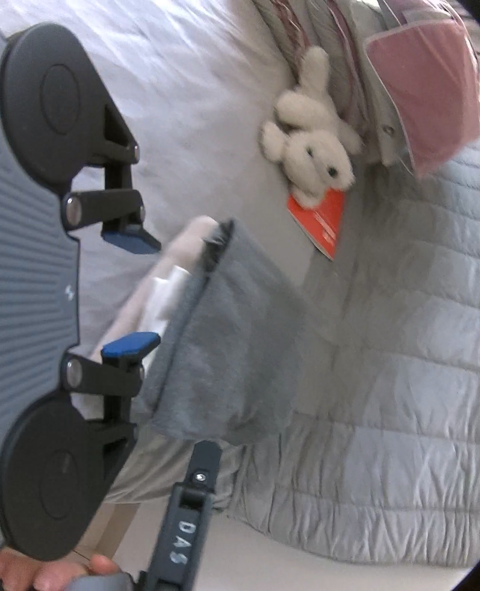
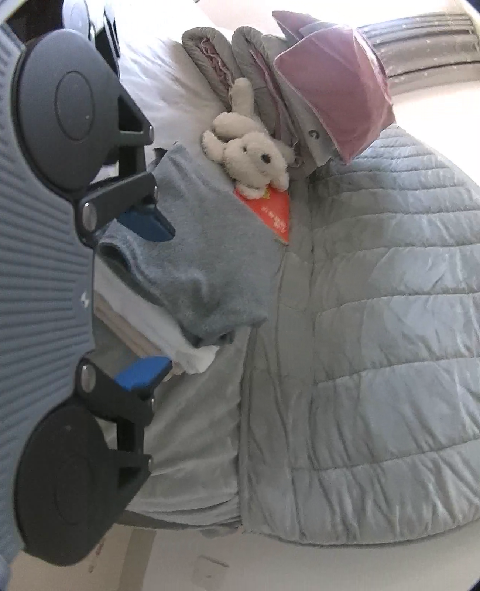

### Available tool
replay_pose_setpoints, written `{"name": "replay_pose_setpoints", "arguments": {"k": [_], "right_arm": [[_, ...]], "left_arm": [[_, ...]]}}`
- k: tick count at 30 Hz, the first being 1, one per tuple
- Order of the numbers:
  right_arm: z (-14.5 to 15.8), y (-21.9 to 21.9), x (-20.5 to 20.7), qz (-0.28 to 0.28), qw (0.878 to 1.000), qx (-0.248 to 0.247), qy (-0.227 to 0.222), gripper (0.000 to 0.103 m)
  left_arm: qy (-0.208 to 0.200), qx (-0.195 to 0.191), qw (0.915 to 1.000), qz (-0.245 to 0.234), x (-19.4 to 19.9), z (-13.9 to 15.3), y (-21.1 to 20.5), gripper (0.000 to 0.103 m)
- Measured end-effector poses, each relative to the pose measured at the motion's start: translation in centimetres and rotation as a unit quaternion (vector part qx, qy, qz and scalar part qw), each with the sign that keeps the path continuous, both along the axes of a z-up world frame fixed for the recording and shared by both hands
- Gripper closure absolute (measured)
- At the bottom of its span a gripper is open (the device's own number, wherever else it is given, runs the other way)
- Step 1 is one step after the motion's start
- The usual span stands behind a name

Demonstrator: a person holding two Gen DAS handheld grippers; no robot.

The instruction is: Fold clothes

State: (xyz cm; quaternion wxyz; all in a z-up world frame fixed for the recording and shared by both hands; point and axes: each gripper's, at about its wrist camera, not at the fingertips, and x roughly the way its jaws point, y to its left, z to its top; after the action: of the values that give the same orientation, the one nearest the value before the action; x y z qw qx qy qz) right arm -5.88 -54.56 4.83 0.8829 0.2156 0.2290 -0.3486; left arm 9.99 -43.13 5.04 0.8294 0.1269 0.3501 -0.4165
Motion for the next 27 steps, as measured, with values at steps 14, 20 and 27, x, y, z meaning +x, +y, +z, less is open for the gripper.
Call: {"name": "replay_pose_setpoints", "arguments": {"k": [14,20,27], "right_arm": [[-0.5,-0.3,0.3,-0.059,0.993,0.045,0.089,0.000],[-0.9,-1.2,0.0,-0.081,0.986,0.097,0.111,0.000],[-0.7,-0.1,0.7,-0.069,0.987,0.077,0.124,0.000]], "left_arm": [[0.011,0.110,0.9922,0.057,-1.2,-0.2,-0.3,0.001],[0.014,0.143,0.9881,0.056,-1.5,-1.3,-1.0,0.001],[0.015,0.142,0.9886,0.048,-1.5,-1.1,-1.4,0.001]]}}
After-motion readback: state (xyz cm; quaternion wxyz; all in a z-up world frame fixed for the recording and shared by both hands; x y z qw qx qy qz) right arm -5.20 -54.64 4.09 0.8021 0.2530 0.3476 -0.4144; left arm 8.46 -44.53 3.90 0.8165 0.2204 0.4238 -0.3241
